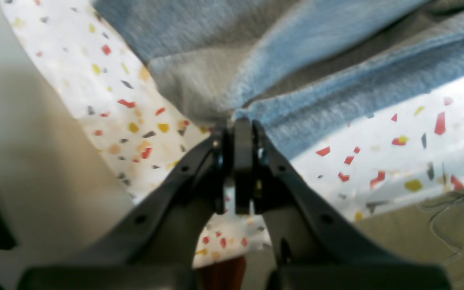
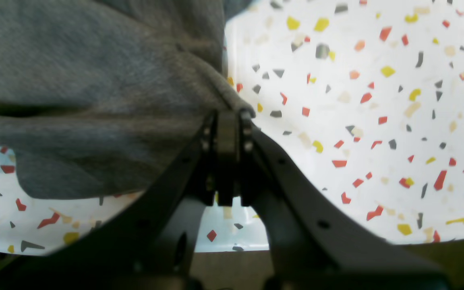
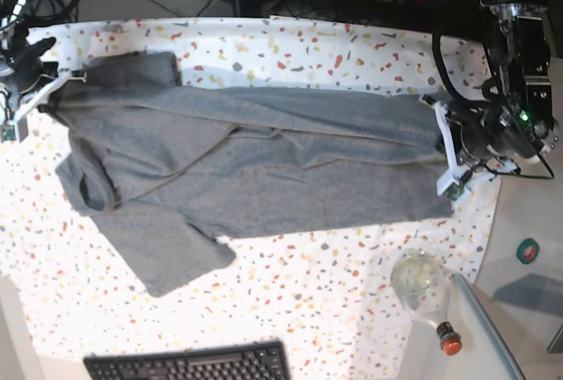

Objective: Layout the t-shirt on the table in an organized manner, then fold the t-shirt properly
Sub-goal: 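Hold the t-shirt with both grippers and stretch it taut lengthwise, then drag the held t-shirt edge with the left gripper toward the jar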

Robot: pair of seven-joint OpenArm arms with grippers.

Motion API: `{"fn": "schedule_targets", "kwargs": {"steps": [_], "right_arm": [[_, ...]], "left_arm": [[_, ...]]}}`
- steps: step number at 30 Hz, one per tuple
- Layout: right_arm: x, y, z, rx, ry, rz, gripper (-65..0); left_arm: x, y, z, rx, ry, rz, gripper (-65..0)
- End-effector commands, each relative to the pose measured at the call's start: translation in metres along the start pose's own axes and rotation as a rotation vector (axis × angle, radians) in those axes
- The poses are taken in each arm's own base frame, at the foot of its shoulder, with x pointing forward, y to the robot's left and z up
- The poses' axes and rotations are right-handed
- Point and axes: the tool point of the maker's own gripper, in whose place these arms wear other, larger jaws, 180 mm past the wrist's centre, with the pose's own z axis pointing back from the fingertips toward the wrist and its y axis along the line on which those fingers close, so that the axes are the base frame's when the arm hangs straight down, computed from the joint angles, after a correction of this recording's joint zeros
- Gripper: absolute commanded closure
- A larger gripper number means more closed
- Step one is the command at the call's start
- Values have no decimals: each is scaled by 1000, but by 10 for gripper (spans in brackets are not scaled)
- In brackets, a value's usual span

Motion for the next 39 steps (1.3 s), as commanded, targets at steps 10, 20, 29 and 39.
{"fn": "schedule_targets", "kwargs": {"steps": [10, 20, 29, 39], "right_arm": [[-7, -6, -8, 2, 18, -14, 0], [-7, -5, -16, 11, 26, -31, 0], [-6, -5, -16, 10, 24, -30, 0], [-1, -4, -17, 11, 15, -30, 0]], "left_arm": [[-13, -34, 23, -30, -56, -70, 0], [-45, -93, 33, -333, -33, -136, -369], [-3, 8, 50, -132, -223, 103, -219], [-1, -22, -59, -204, 86, 20, 0]]}}
